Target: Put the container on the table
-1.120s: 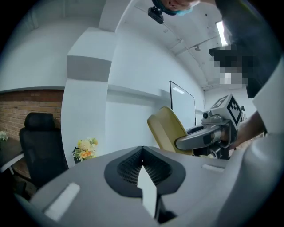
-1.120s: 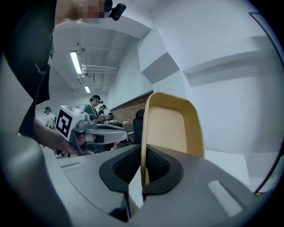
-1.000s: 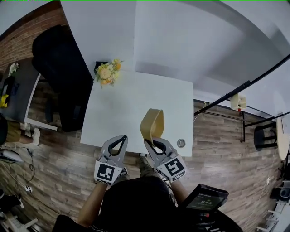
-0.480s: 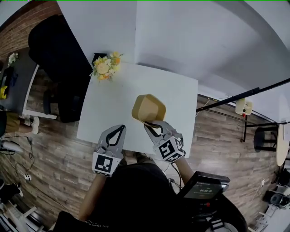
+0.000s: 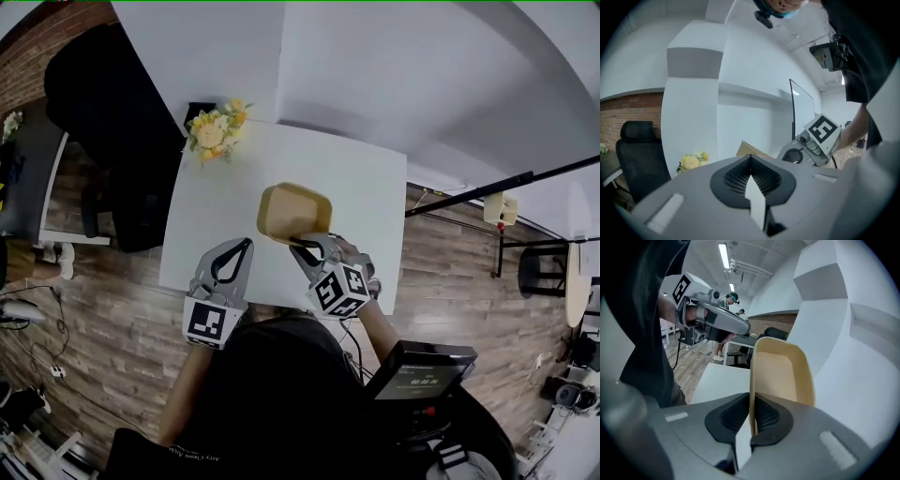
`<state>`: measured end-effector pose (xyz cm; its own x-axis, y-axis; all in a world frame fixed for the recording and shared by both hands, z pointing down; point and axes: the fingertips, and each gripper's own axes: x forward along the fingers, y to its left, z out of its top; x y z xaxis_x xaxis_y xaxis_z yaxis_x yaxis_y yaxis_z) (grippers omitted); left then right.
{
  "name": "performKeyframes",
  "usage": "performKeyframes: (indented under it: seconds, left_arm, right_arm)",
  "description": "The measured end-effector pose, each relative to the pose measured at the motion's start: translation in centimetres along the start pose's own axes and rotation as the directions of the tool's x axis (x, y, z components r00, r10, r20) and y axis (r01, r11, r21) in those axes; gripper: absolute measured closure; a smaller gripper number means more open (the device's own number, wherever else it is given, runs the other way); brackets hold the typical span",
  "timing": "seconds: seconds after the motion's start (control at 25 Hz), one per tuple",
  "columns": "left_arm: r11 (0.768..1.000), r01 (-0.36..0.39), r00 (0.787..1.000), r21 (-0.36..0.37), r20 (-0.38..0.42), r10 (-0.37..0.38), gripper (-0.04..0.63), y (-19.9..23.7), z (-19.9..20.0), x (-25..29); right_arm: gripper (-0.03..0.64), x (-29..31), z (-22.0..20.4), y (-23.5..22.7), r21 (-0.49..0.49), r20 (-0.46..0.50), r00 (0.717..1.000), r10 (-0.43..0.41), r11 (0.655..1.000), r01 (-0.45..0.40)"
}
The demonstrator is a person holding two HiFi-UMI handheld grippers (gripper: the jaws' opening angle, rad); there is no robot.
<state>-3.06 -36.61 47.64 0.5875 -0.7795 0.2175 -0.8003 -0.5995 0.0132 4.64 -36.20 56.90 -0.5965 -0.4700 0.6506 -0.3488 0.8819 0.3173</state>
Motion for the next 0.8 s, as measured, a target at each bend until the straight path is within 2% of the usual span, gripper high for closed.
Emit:
performKeyframes:
  seconds: [0.16, 0.24, 0.28, 0.32, 0.36, 0.4, 0.48, 0.52, 0.56, 0.64, 0.8]
  left_arm:
    - [0.992, -0.005, 1.0, -0.123, 0.019, 0.008, 0.598, 3.1, -0.3, -0.3]
    - [0.965, 0.05, 0.999, -0.257, 0.009, -0.049, 0.578, 4.2, -0.7, 0.0]
    - [0.938, 0.094, 0.995, -0.335, 0.008, -0.097, 0.512, 4.4, -0.7, 0.2]
    - [0.901, 0.149, 0.987, -0.408, 0.007, -0.16, 0.452, 4.3, -0.8, 0.4]
    - [0.854, 0.207, 0.973, -0.478, 0.008, -0.232, 0.397, 4.1, -0.8, 0.5]
    - [0.798, 0.259, 0.954, -0.545, 0.015, -0.299, 0.344, 3.9, -0.8, 0.7]
    - [0.677, 0.334, 0.916, -0.656, 0.058, -0.396, 0.305, 3.5, -1.0, 0.7]
    - [0.623, 0.359, 0.901, -0.695, 0.084, -0.425, 0.291, 3.5, -1.2, 0.6]
    - [0.581, 0.378, 0.889, -0.721, 0.106, -0.446, 0.281, 3.3, -1.3, 0.5]
    - [0.528, 0.399, 0.873, -0.75, 0.133, -0.47, 0.276, 2.7, -1.8, 0.4]
    - [0.454, 0.412, 0.865, -0.79, 0.184, -0.466, 0.275, 2.3, -2.4, 0.5]
  right_arm:
    - [0.583, 1.6, -0.5, 1.4, -0.066, -0.053, 0.998, 0.033, 0.997, -0.036]
    - [0.583, 1.6, -0.8, 2.0, -0.124, -0.08, 0.996, 0.036, 0.991, -0.046]
    - [0.583, 1.4, -1.1, 2.1, -0.164, -0.095, 0.995, 0.029, 0.985, -0.045]
    - [0.583, 1.1, -1.3, 2.2, -0.213, -0.112, 0.994, 0.018, 0.976, -0.041]
    - [0.583, 0.9, -1.5, 2.3, -0.267, -0.127, 0.992, 0.003, 0.963, -0.037]
    - [0.583, 0.6, -1.6, 2.4, -0.322, -0.14, 0.99, -0.011, 0.946, -0.035]
    - [0.583, 0.2, -1.6, 2.9, -0.416, -0.152, 0.988, -0.026, 0.908, -0.04]
    - [0.583, 0.0, -1.5, 3.2, -0.452, -0.153, 0.988, -0.027, 0.891, -0.045]
    - [0.583, -0.1, -1.2, 3.5, -0.476, -0.149, 0.989, -0.024, 0.878, -0.05]
    - [0.583, -0.5, -0.6, 4.2, -0.494, -0.138, 0.99, -0.01, 0.868, -0.059]
    - [0.583, -0.5, -0.2, 5.4, -0.488, -0.15, 0.989, -0.004, 0.87, -0.07]
